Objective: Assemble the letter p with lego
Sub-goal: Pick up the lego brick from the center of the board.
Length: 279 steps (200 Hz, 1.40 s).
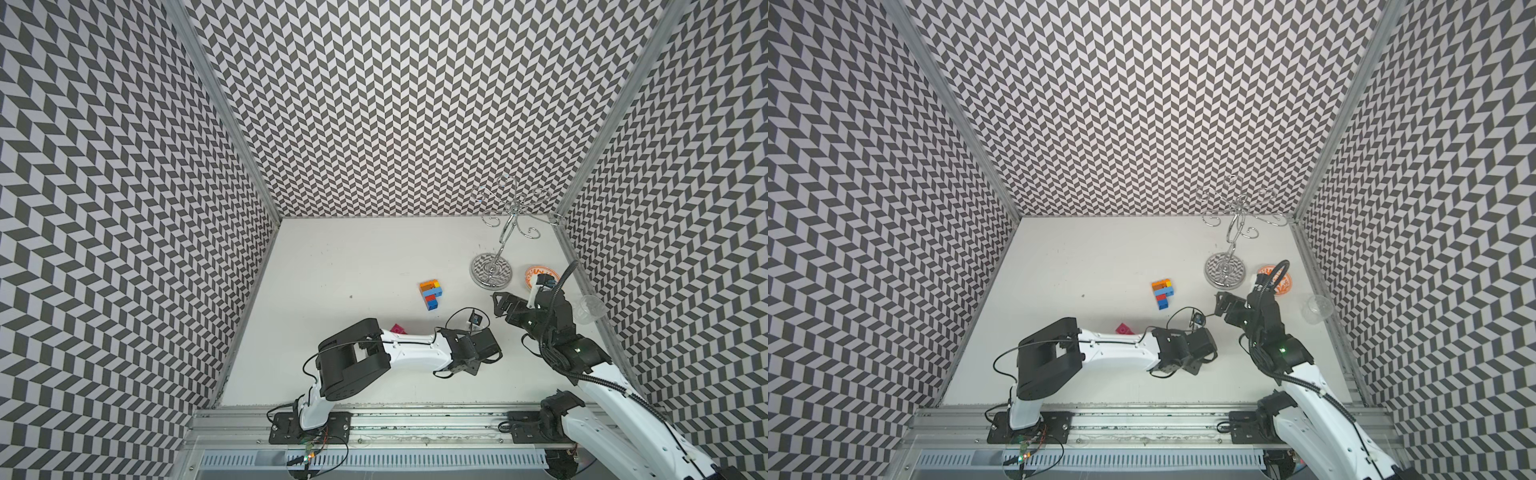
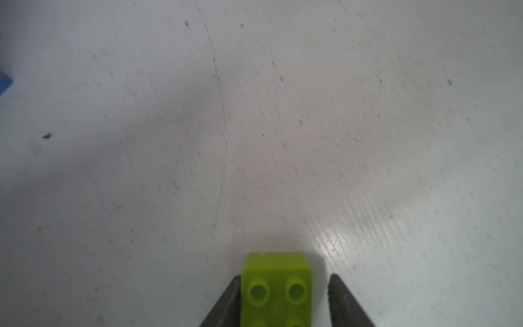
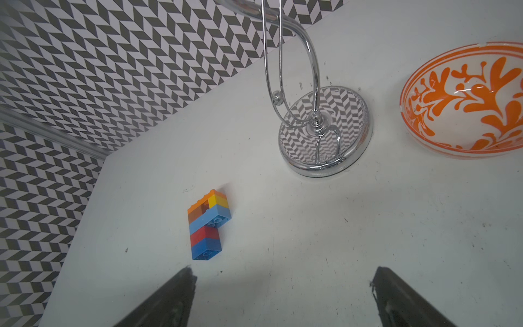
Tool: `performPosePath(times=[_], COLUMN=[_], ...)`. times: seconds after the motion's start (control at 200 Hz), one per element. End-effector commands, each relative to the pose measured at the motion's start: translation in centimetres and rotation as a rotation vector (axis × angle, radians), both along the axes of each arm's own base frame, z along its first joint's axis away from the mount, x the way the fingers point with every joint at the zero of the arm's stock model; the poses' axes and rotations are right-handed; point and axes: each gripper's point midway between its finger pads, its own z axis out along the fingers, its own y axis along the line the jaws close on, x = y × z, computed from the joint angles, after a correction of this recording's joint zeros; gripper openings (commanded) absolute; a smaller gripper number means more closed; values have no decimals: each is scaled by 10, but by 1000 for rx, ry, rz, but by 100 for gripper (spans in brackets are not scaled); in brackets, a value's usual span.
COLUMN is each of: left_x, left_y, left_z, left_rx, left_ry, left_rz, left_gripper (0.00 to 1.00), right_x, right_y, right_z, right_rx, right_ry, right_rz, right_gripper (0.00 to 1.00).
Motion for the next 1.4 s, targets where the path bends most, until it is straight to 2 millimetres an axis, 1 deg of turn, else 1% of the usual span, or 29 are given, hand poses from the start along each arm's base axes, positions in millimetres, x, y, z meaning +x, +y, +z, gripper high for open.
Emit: performPosePath(times=[0.0,0.065,0.09,0.125,0.18,0.285,0.295,0.3,0.386,0.451,0.506,0.591,0.676,0.761,0.906,0.961,1.002,1.017,1.097,1.157,1.232,1.392], left_x=[-2,0,0,2,4,8,8,7,9,11,12,14,15,11,7,5,6,2,-2,-5,-9,-15], left_y=[0,2,3,3,4,7,7,9,14,25,38,64,85,100,123,130,133,134,139,140,142,145], left_z=[5,10,13,20,30,58,60,57,82,103,122,146,164,179,193,195,197,198,198,200,200,197], left_rx=[14,4,-3,-21,-58,-188,-202,-200,-362,-515,-650,-826,-922,-993,-1105,-1140,-1163,-1166,-1181,-1190,-1201,-1219], left_ry=[-14,-21,-23,-24,-18,27,35,42,127,209,277,361,426,489,597,636,652,674,710,729,751,786], left_rz=[-2,3,5,8,6,-17,-21,-23,-64,-92,-114,-133,-141,-161,-172,-167,-159,-176,-174,-184,-185,-172], left_gripper=[37,31,30,29,22,22,22,21,22,22,22,23,23,23,23,23,23,23,23,23,23,23], right_x=[5,5,5,5,5,5,5,4,1,-2,-7,-16,-24,-36,-58,-68,-74,-76,-90,-98,-106,-114], right_y=[1,4,6,9,13,24,25,26,43,55,67,83,96,113,145,157,164,167,180,187,194,207], right_z=[7,5,4,4,3,5,5,6,12,17,24,34,44,55,75,82,85,86,91,93,94,95], right_rx=[23,24,25,24,22,20,21,21,37,66,92,137,172,180,150,141,138,137,145,147,142,86], right_ry=[-43,-41,-40,-43,-47,-73,-76,-80,-131,-173,-213,-271,-329,-391,-522,-568,-591,-598,-642,-677,-710,-776], right_rz=[-2,15,27,48,75,151,161,167,275,348,431,528,607,692,811,854,880,890,952,988,1016,1030], right_gripper=[99,99,99,99,99,99,99,99,99,99,99,93,89,88,84,83,82,81,78,76,76,76])
